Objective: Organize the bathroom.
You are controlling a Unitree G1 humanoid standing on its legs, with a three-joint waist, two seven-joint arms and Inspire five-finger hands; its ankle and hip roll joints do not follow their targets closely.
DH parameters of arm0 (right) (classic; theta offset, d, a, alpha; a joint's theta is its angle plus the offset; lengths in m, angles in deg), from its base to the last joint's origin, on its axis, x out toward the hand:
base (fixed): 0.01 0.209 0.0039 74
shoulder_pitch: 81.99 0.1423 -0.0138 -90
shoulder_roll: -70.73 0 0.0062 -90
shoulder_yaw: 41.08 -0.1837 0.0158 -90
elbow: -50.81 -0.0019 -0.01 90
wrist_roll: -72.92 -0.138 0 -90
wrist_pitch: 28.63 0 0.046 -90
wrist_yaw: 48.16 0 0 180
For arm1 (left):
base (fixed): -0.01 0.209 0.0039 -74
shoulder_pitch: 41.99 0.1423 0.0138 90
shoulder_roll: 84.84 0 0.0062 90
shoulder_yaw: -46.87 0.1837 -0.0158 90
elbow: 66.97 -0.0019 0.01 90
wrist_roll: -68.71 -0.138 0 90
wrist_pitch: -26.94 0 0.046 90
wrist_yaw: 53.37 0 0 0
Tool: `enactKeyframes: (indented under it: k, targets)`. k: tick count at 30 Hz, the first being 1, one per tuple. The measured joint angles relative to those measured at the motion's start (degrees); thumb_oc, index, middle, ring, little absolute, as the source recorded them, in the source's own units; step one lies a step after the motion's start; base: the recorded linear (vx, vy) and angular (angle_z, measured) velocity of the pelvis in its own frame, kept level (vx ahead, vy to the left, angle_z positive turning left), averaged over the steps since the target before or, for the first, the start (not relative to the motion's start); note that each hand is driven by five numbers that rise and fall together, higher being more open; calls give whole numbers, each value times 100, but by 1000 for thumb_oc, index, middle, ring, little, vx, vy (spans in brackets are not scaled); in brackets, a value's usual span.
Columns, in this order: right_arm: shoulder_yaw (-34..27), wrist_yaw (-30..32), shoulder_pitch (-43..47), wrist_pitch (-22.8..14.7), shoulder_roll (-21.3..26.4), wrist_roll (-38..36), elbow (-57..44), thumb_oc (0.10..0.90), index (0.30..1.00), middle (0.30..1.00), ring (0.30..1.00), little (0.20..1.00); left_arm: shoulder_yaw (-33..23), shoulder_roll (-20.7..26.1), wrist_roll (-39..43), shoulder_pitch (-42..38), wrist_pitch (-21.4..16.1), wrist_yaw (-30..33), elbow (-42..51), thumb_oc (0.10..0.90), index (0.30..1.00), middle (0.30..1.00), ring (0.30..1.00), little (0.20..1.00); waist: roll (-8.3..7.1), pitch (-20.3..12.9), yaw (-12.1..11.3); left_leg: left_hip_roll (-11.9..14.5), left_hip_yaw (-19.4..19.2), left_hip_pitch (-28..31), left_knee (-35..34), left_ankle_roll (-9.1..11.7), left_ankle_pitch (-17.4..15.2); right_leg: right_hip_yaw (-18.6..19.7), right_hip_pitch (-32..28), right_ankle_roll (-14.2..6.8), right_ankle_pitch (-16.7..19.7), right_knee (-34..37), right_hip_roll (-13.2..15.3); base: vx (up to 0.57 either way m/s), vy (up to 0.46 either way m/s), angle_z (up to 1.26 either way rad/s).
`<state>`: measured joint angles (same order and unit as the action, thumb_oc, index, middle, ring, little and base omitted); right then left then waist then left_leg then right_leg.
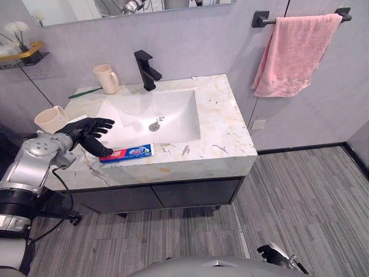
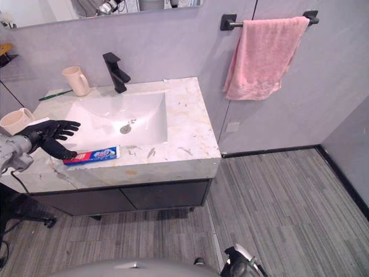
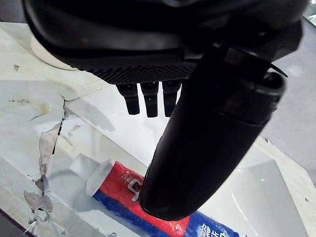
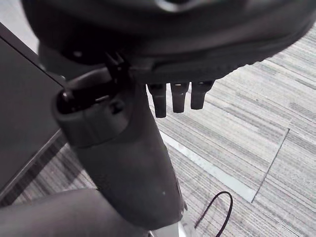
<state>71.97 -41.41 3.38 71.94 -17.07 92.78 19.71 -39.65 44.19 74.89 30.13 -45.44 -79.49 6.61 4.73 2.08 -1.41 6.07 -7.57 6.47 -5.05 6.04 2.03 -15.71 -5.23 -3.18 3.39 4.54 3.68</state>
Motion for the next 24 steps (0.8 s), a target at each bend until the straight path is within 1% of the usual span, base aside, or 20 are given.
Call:
enactKeyframes:
  k: [3, 4, 7, 8, 10, 14, 17, 19, 24]
  targets:
    - [6, 1, -35, -6, -10, 1, 4, 800, 900, 900, 900, 900, -11, 0, 11, -5, -27, 313, 14, 800, 900, 900, 900, 900, -26, 0, -3, 3, 0, 1, 0, 1, 0, 0, 1, 0, 0, 0, -2, 39, -2, 0]
    - [10, 0, -57, -43, -61, 3, 119, 800, 900, 900, 900, 900, -109, 0, 36, -11, -39, 695, 205, 800, 900, 900, 900, 900, -99, -16, -16, 10, 2, -2, 2, 1, -1, 0, 3, -1, -2, 0, -9, 38, -10, 0]
    - [18, 0, -99, -82, -126, 3, 175, 800, 900, 900, 900, 900, -461, 12, 43, -53, -19, 940, 602, 800, 900, 900, 900, 900, -211, -15, -26, 13, 4, -3, 13, 2, -1, 0, 3, 0, -3, 0, -13, 14, -4, 0]
    - [19, -3, -136, -93, -140, 5, 183, 800, 900, 900, 900, 900, -500, 101, 56, -239, -1, 987, 712, 800, 900, 900, 900, 900, -264, -28, -35, 11, 5, -4, 12, 2, -1, 0, 2, 0, -2, 0, -11, 0, 0, 0]
    - [18, -7, -142, -92, -167, 12, 213, 800, 900, 900, 900, 900, -501, 321, 127, -451, 10, 1030, 811, 800, 900, 900, 900, 900, -310, -54, -4, 10, 1, -3, 0, 2, -2, 6, 4, 0, -3, 0, -11, 0, 0, 0]
    - [19, -16, -142, -106, -177, 14, 213, 800, 900, 900, 900, 900, -504, 620, 278, -822, 49, 1087, 873, 800, 900, 900, 900, 900, -298, -62, 25, 14, -14, -4, -4, 3, -3, 30, 18, 0, -1, 1, -14, 0, -10, -2]
    - [19, -25, -148, -105, -177, 23, 210, 800, 900, 900, 900, 900, -504, 730, 447, -1007, 60, 1109, 877, 800, 900, 900, 900, 900, -271, -77, 25, 20, -18, -6, -3, 5, -4, 34, 22, 2, -1, 0, -22, 2, -56, -1]
    - [53, -129, -127, -102, -176, 218, 170, 800, 900, 900, 900, 900, -497, 911, 667, -1147, 132, 1130, 869, 800, 900, 900, 900, 900, -257, -82, 24, 45, -28, -7, 22, 14, 2, 43, 26, 6, -4, 0, -47, 15, -94, -2]
    - [268, -193, -115, -87, -176, 231, 150, 800, 900, 900, 900, 900, -384, 1012, 772, -1386, 219, 1177, 850, 800, 900, 900, 900, 900, -242, -89, -17, 99, 36, -38, 1, 60, 31, -30, 3, 38, -6, -2, -94, -34, -67, 7]
